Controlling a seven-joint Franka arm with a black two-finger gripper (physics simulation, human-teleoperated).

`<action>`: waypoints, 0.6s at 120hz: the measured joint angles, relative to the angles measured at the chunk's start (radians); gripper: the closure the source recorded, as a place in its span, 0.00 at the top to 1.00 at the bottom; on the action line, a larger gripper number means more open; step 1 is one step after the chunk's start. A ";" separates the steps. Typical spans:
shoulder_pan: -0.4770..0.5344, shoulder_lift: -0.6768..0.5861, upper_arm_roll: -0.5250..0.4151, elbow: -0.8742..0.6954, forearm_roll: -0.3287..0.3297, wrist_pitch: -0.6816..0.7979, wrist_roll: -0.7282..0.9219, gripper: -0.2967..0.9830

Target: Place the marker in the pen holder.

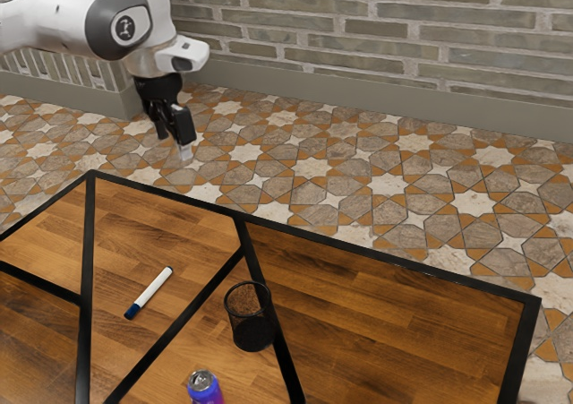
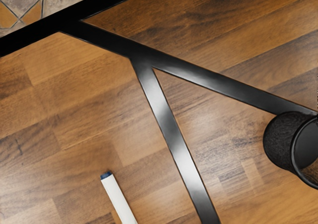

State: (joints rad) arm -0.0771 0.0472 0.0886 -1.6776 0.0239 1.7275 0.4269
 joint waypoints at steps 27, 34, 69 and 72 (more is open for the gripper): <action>-0.013 0.001 -0.005 0.003 0.003 0.031 0.060 0.77; -0.010 -0.008 -0.008 -0.046 0.001 0.048 0.069 0.77; 0.087 0.008 -0.005 -0.343 0.003 0.259 -0.040 0.77; 0.097 0.020 -0.004 -0.357 0.007 0.285 -0.048 0.77</action>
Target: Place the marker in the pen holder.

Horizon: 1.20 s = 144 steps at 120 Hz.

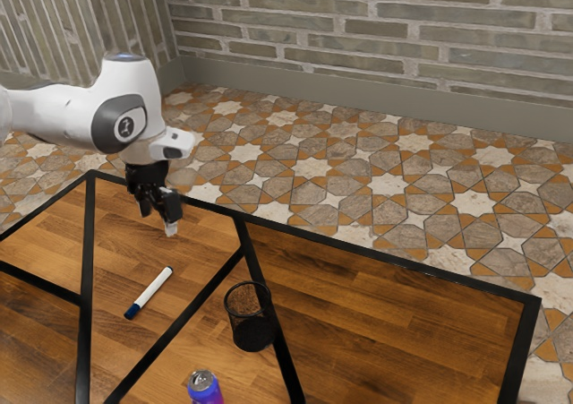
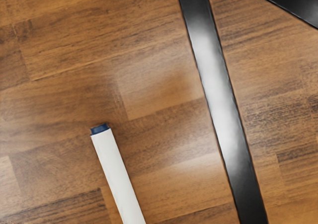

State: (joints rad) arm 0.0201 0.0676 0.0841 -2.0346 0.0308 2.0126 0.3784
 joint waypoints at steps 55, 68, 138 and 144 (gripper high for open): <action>0.079 0.154 -0.001 -0.137 0.019 0.329 -0.103 0.42; 0.079 0.182 -0.002 -0.143 0.012 0.346 -0.118 0.39; 0.076 0.232 -0.003 -0.140 -0.007 0.404 -0.169 0.23; 0.077 0.231 -0.003 -0.140 -0.004 0.405 -0.174 0.21</action>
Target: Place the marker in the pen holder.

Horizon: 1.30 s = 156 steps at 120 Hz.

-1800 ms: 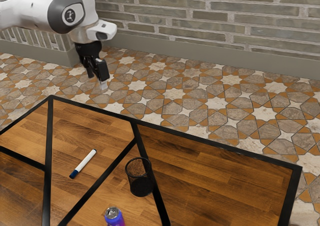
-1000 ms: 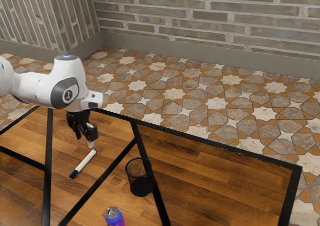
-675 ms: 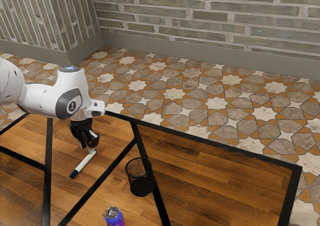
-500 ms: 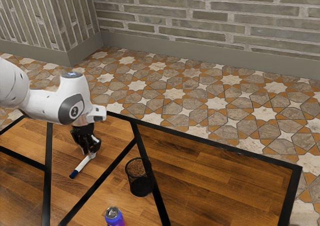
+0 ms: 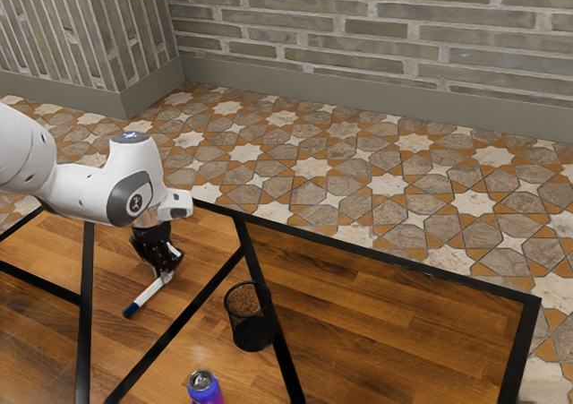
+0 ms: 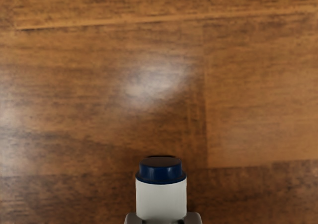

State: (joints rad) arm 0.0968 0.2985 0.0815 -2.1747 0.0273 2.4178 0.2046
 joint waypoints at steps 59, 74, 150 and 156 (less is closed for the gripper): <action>-0.297 -0.370 -0.038 -0.006 -0.026 -0.021 -0.047 0.15; -0.293 -0.360 -0.061 0.004 -0.053 -0.017 -0.057 0.15; -0.301 -0.234 -0.126 0.000 -0.095 0.000 -0.089 0.15; -0.290 -0.232 -0.127 -0.007 -0.097 0.000 -0.090 0.22</action>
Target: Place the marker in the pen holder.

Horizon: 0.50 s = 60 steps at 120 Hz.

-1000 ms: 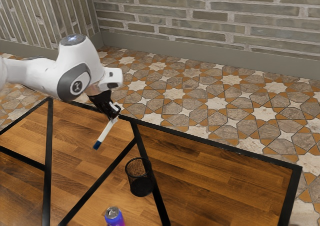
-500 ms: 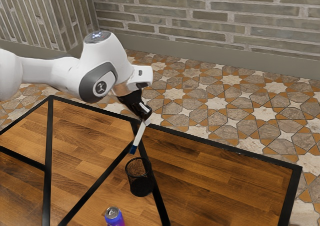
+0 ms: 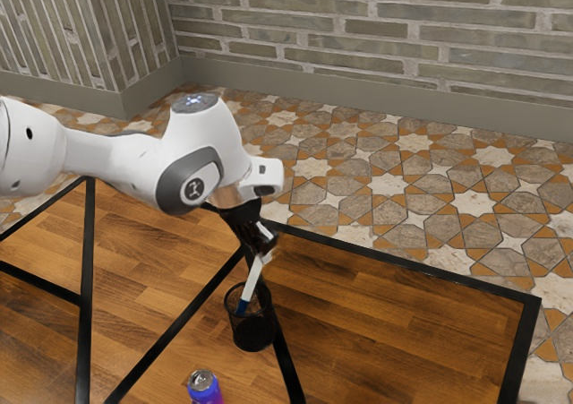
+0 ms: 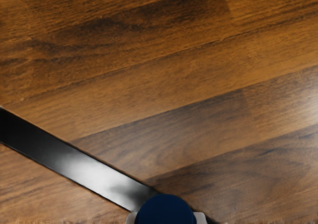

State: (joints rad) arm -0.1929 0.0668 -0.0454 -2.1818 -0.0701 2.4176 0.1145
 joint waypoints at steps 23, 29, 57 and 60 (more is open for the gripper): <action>0.011 -0.011 0.000 0.035 -0.015 -0.044 0.022 0.52; 0.009 -0.011 0.003 0.131 0.005 -0.118 0.028 0.58; 0.012 -0.030 0.053 0.482 0.091 -0.529 0.068 0.70; 0.020 -0.034 0.054 0.488 0.095 -0.555 0.072 0.71</action>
State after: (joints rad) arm -0.1734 0.0327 0.0089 -1.6941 0.0245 1.8626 0.1863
